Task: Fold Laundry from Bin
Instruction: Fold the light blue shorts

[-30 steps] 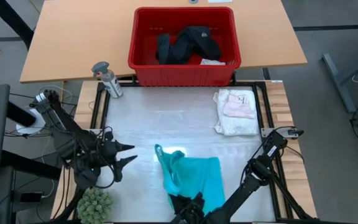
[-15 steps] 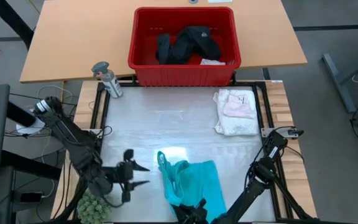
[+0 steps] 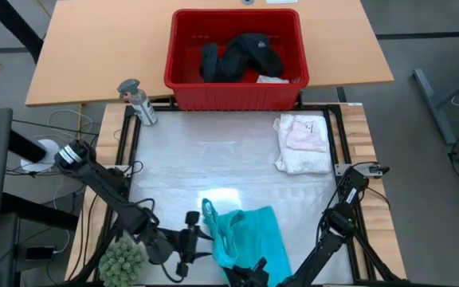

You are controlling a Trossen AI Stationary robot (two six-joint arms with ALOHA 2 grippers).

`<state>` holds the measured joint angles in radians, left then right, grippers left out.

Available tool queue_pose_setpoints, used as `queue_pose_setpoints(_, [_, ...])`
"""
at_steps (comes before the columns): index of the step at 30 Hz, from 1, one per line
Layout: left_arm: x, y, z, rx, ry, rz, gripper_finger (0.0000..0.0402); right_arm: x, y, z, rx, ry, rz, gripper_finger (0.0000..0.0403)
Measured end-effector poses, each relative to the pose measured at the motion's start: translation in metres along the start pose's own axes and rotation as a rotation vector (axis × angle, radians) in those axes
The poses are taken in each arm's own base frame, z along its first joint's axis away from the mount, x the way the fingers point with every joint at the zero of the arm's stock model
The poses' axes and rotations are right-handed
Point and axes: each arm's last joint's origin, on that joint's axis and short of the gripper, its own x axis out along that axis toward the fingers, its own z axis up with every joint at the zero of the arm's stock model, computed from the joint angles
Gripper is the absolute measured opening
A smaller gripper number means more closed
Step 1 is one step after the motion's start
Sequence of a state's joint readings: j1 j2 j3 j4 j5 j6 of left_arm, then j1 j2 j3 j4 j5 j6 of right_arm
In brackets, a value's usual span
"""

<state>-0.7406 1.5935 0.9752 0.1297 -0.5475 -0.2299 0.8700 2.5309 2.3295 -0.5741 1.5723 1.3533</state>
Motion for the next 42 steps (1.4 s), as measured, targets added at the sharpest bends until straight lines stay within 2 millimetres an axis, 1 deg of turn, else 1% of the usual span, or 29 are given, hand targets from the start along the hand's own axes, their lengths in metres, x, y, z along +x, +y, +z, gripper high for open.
queue_pose_setpoints(6, [0.029,0.002,-0.017,-0.005,0.038,-0.034,0.0176,0.000,0.001,0.000,0.016,0.002,0.001,0.0034])
queue_pose_setpoints(8, [0.037,0.002,-0.022,-0.003,0.047,-0.052,0.0176,0.003,0.002,0.001,0.017,0.000,-0.004,0.0034])
queue_pose_setpoints(12, [0.044,0.008,-0.019,-0.029,0.010,-0.046,0.0176,0.009,0.008,0.008,0.113,-0.006,-0.012,0.0034])
queue_pose_setpoints(15, [0.048,0.016,-0.015,-0.051,-0.013,-0.028,0.0176,0.012,0.012,0.023,0.149,-0.009,-0.017,0.0034])
queue_pose_setpoints(17, [0.050,0.019,-0.012,-0.060,-0.021,-0.019,0.0176,0.013,0.014,0.041,0.129,-0.009,-0.019,0.0034])
queue_pose_setpoints(18, [0.050,0.020,-0.010,-0.064,-0.025,-0.019,0.0176,0.016,0.016,0.054,0.119,-0.010,-0.022,0.0034])
queue_pose_setpoints(20, [0.051,0.022,-0.008,-0.071,-0.032,-0.018,0.0176,0.017,0.019,0.079,0.068,-0.007,-0.024,0.0034])
queue_pose_setpoints(21, [0.051,0.022,-0.007,-0.070,-0.031,-0.016,0.0176,0.015,0.021,0.089,0.019,-0.006,-0.021,0.0034])
queue_pose_setpoints(23, [0.052,0.024,-0.009,-0.067,-0.020,-0.008,0.0176,0.011,0.023,0.099,-0.035,-0.015,-0.019,0.0034])
queue_pose_setpoints(25, [0.053,0.026,-0.009,-0.068,-0.018,-0.004,0.0176,0.005,0.023,0.096,-0.060,-0.016,-0.013,0.0034])
queue_pose_setpoints(28, [0.053,0.026,-0.010,-0.062,-0.004,0.001,0.0176,0.003,0.015,0.064,-0.043,-0.003,-0.005,0.0034])
queue_pose_setpoints(30, [0.053,0.026,-0.011,-0.052,0.003,0.006,0.0176,0.009,0.007,0.044,0.005,0.013,-0.011,0.0034])
queue_pose_setpoints(33, [0.054,0.029,-0.011,-0.020,-0.003,0.038,0.0176,0.027,-0.001,0.027,0.075,0.039,-0.037,0.0034])
queue_pose_setpoints(36, [0.057,0.039,-0.011,0.020,0.015,0.083,0.0176,0.051,-0.009,0.019,0.082,0.116,-0.077,0.0034])
queue_pose_setpoints(38, [0.057,0.048,-0.016,0.065,0.088,0.122,0.0176,0.069,-0.012,0.018,0.052,0.196,-0.105,0.0034])
queue_pose_setpoints(42, [0.038,0.072,-0.024,0.140,0.310,0.255,0.0176,0.102,-0.012,0.018,-0.028,0.340,-0.101,0.0034])
